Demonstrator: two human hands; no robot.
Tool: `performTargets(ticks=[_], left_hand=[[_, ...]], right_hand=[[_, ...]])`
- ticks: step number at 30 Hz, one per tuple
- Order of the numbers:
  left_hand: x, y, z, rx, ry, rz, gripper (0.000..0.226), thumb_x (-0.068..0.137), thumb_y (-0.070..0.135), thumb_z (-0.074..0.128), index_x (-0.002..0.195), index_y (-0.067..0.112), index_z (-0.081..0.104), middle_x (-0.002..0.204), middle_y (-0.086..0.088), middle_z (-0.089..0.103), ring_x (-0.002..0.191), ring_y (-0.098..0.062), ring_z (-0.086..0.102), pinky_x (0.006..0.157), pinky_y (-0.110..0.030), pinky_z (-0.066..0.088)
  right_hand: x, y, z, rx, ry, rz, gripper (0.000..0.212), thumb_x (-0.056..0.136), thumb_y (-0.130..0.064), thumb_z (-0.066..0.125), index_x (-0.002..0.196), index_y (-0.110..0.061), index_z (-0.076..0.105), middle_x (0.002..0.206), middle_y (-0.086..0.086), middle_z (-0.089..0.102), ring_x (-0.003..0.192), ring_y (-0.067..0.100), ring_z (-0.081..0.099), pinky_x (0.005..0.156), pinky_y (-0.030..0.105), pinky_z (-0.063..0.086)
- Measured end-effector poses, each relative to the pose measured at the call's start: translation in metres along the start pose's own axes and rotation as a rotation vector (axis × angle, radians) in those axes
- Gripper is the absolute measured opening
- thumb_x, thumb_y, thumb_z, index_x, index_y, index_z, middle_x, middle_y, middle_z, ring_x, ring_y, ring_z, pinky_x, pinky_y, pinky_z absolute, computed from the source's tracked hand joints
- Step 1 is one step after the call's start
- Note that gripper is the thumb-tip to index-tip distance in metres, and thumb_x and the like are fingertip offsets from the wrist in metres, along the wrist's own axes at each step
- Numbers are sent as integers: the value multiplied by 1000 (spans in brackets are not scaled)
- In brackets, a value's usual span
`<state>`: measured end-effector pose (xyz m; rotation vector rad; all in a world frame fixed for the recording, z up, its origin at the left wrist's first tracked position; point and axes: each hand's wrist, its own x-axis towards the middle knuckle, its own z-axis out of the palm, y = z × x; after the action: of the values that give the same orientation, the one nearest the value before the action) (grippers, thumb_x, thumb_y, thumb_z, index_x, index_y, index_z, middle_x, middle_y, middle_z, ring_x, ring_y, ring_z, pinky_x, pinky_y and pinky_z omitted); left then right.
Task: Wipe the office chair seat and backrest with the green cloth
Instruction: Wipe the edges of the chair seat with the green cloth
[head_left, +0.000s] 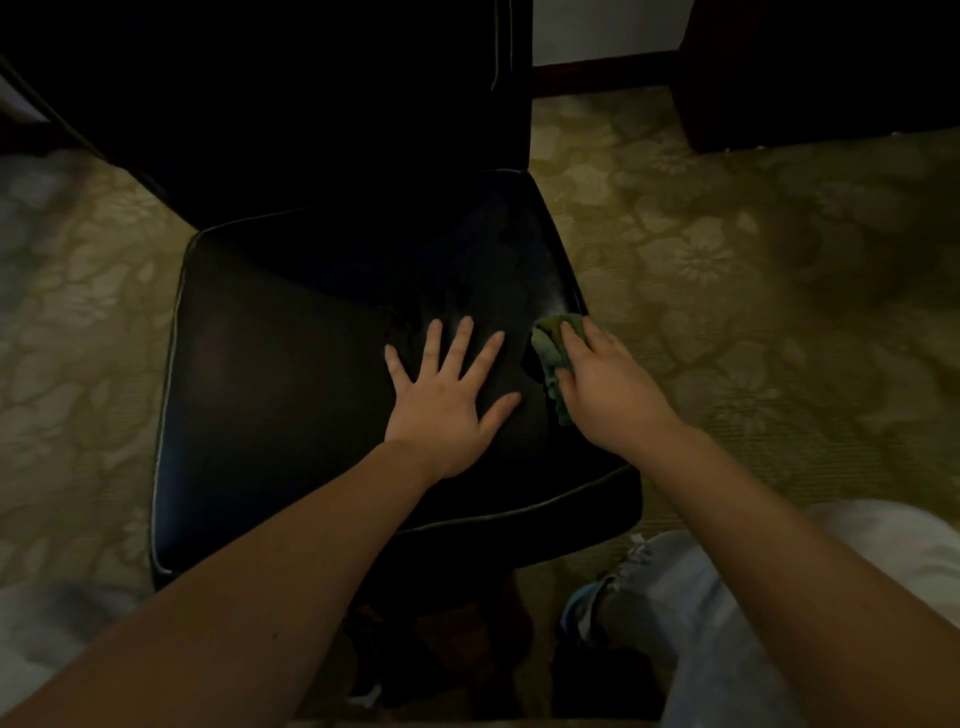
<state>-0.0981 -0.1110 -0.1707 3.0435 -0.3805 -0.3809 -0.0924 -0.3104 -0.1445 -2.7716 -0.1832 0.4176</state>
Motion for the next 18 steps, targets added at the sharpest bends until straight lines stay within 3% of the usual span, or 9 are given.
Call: performTargets(ticks=[6,14,18], left_hand=[[0,0,3,13,24,4,72,94,75,7,157,45,-14,169,5,-15,155,-28,-17,116,-72,-5],[0,1,2,4,30,-3,73,93,75,6,157,45,-12,169,5,-14,155,-27,-16,117,-71,-4],[2,1,4,-7,47,-6,72,95,75,10,158,45,-10,169,5,-13,155,-27,-15,117,-72,-4]], right_hand=[[-19,3,4,-71,-77,0,58,107,-27,31,157,-8,7,163,19,10,150,31,13,120,34,14],[-13,4,4,27,-23,-20,58,107,-28,32,157,-12,10,164,16,7,151,29,8,121,34,10],[-15,5,1,179,33,-9,59,103,-29,46,155,-15,21,161,12,22,148,26,20,120,38,24]])
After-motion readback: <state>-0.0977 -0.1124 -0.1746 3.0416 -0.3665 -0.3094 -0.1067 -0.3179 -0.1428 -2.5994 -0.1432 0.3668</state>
